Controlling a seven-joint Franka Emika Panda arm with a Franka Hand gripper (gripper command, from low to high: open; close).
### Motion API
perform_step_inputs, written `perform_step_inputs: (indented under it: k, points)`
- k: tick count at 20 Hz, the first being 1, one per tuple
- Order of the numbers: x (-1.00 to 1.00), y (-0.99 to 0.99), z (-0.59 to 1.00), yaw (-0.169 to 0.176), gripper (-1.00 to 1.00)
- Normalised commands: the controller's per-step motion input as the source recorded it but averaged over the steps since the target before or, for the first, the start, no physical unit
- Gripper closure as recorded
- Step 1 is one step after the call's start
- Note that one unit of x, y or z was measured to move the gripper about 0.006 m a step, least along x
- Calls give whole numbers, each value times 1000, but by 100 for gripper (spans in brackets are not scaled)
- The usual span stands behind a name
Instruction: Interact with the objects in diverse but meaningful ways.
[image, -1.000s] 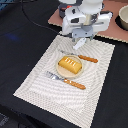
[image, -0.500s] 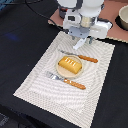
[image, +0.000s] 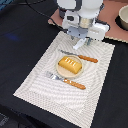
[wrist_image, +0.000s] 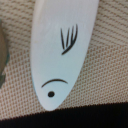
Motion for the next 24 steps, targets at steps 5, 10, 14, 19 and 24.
perform_step_inputs:
  k: [5,10,14,19,24]
  points:
    - [-291,203,-340,0,-100]
    - [-290,200,-343,0,100]
    - [-244,210,-314,0,100]
    - [-227,227,-336,0,100]
    - [-211,202,-371,0,100]
